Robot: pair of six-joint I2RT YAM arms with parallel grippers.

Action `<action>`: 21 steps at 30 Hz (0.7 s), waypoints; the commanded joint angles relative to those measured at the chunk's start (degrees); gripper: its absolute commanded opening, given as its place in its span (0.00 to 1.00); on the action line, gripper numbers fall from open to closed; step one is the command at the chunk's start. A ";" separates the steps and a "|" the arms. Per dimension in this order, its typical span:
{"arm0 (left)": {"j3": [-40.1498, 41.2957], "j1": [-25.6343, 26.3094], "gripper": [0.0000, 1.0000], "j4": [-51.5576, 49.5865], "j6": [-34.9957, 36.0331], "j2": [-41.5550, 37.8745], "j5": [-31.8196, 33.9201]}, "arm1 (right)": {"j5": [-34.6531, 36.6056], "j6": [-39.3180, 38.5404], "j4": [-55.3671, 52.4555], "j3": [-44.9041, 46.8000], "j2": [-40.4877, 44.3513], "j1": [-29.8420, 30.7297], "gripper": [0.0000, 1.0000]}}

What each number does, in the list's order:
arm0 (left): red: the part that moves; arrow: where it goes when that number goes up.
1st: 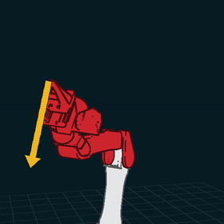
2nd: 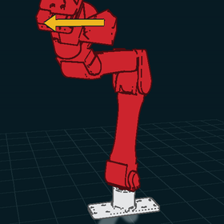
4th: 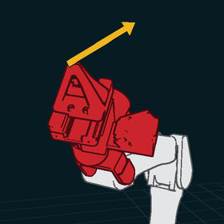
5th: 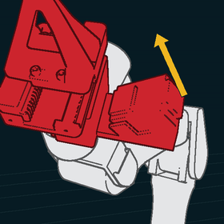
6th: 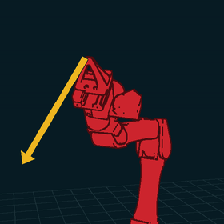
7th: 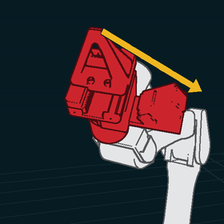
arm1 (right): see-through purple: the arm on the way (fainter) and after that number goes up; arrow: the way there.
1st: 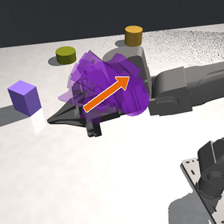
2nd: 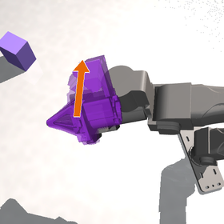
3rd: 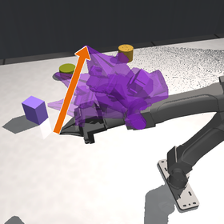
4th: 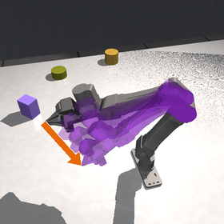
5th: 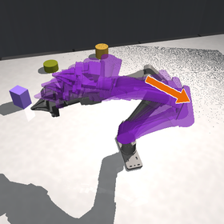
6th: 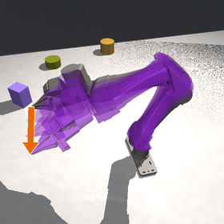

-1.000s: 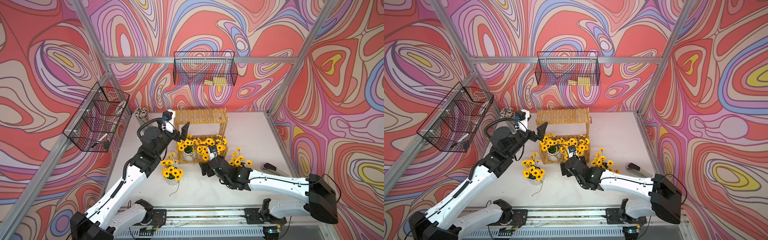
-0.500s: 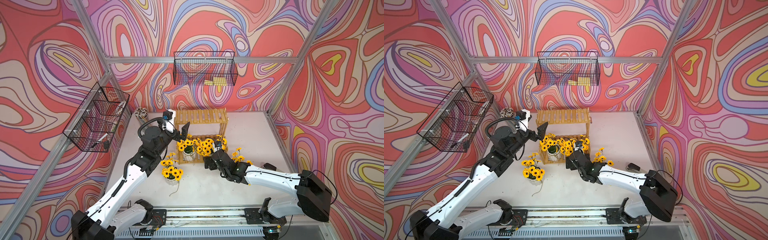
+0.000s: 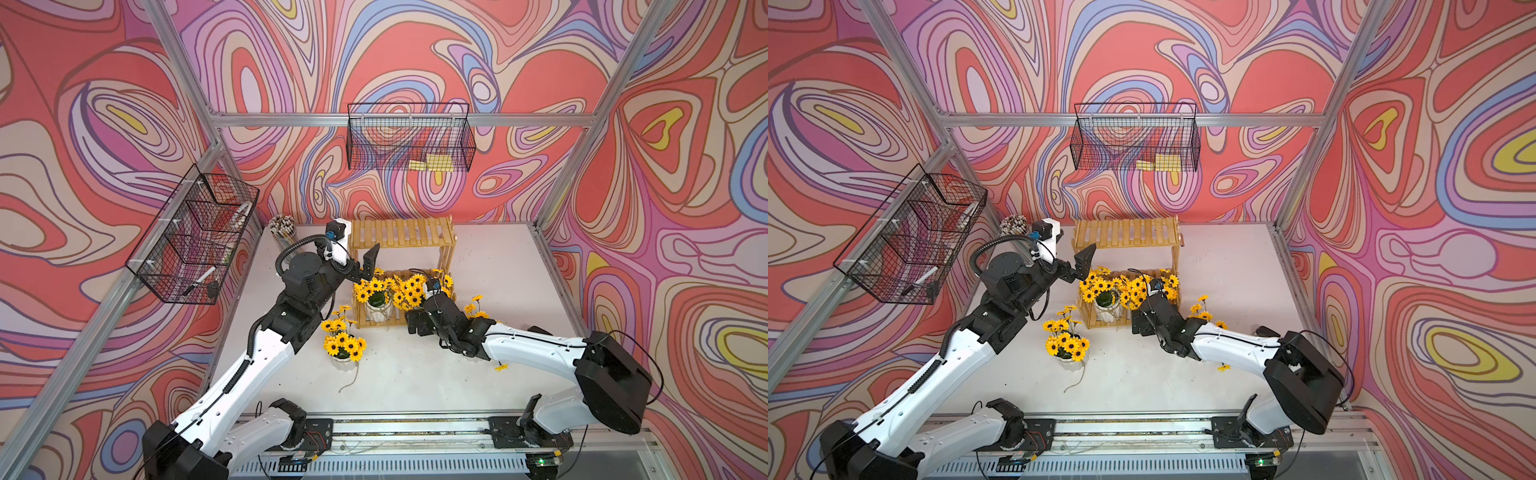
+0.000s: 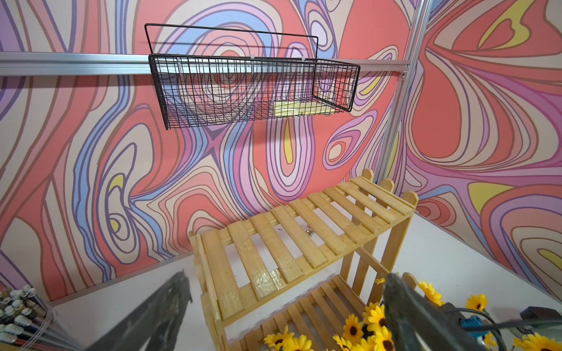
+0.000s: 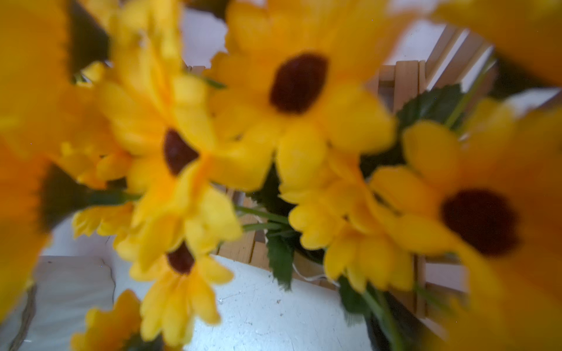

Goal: Take the sunflower pots off the shelves
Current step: Adjust the sunflower pot on the shelf.

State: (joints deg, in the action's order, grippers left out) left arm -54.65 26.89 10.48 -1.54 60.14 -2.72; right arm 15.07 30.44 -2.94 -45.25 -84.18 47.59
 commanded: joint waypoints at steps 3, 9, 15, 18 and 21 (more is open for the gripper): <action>-0.37 -0.46 1.00 1.56 0.74 0.55 0.44 | -1.08 -1.68 1.39 -2.02 -2.10 -1.27 0.94; -0.37 -0.53 1.00 1.56 0.90 0.54 0.66 | -0.11 -2.29 1.61 -2.66 -3.18 -2.30 0.94; -0.28 -0.52 1.00 1.70 1.06 0.38 0.97 | 1.57 -3.10 2.61 -3.24 -3.99 -2.68 0.94; -0.24 -0.52 1.00 1.77 1.14 0.29 1.24 | 2.78 -3.53 3.59 -3.35 -4.27 -2.77 0.94; -0.19 -0.51 1.00 1.74 1.07 0.19 1.36 | 4.07 -3.98 4.36 -3.97 -5.18 -2.81 0.94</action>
State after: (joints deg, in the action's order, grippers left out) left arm -54.65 26.72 10.50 -1.08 60.62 -2.04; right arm 15.73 27.62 -0.71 -47.16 -88.05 45.47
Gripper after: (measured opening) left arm 0.997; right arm 0.943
